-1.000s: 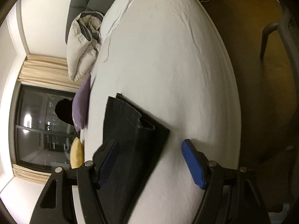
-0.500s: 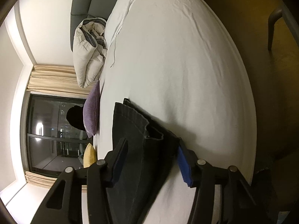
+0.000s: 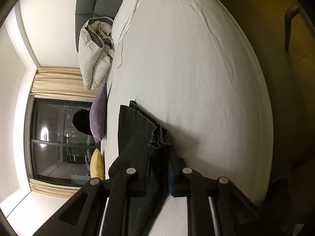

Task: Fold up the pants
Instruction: 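Grasp the jeans leg end with the right tool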

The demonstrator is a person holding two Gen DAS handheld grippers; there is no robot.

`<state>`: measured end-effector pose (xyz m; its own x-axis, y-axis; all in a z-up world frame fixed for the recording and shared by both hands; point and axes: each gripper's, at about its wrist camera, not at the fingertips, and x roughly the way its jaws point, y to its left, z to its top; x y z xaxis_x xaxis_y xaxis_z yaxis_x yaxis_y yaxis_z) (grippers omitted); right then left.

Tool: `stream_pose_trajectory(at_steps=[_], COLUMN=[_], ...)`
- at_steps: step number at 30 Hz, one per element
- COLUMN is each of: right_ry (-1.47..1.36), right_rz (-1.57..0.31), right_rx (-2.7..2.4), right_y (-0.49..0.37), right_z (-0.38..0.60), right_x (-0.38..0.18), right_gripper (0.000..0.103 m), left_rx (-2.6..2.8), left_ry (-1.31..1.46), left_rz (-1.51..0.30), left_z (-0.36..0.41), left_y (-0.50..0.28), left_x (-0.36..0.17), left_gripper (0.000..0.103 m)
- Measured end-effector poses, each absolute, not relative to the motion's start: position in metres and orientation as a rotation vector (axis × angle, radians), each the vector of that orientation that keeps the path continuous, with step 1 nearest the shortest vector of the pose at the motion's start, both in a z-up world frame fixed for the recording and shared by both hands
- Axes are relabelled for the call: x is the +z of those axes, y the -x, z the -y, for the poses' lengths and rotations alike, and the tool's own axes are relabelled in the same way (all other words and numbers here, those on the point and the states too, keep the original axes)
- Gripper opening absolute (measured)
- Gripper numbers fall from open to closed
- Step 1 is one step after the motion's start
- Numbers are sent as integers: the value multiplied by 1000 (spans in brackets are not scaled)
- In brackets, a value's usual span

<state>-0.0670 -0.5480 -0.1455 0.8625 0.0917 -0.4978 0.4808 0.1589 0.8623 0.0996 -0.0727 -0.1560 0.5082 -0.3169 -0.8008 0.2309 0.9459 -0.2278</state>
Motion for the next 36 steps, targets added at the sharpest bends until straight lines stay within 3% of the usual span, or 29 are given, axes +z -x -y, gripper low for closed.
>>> stream_pose_trajectory(at_steps=[20, 36], right_ry=[-1266, -1133], right_rz=[-531, -559], right_rx=[-359, -376], right_y=[58, 48], right_z=[545, 536], right_x=[-128, -111], right_gripper=[15, 15], left_rx=[-512, -532], left_ry=[141, 208], left_rz=[-1082, -1099], left_z=[175, 168], left_y=[-151, -154], left_x=[-172, -181], left_gripper=[29, 29])
